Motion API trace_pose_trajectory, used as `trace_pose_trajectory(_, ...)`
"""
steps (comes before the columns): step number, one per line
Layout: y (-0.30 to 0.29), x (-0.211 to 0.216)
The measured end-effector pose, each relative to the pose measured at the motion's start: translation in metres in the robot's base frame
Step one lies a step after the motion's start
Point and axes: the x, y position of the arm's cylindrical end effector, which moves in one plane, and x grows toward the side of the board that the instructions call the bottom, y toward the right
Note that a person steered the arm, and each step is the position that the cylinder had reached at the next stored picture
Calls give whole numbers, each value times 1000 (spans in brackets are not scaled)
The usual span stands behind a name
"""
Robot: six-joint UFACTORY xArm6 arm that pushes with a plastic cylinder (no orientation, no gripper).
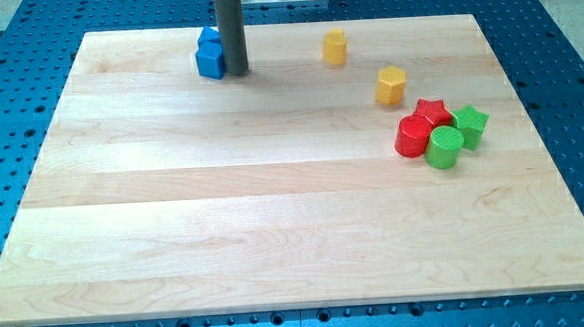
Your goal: Move the blue triangle to the top left side of the board
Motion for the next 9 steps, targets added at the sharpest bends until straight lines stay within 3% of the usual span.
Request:
trace_pose_trajectory(1, 22, 3)
trace_pose_trajectory(2, 47, -37)
trace_pose_trajectory(3, 17, -53)
trace_pose_trajectory(4, -54, -44)
trace_pose_trajectory(5, -80, -34)
trace_pose_trajectory(6, -49, -20)
trace_pose_trajectory(8, -124, -12)
trace_pose_trajectory(9, -121, -14)
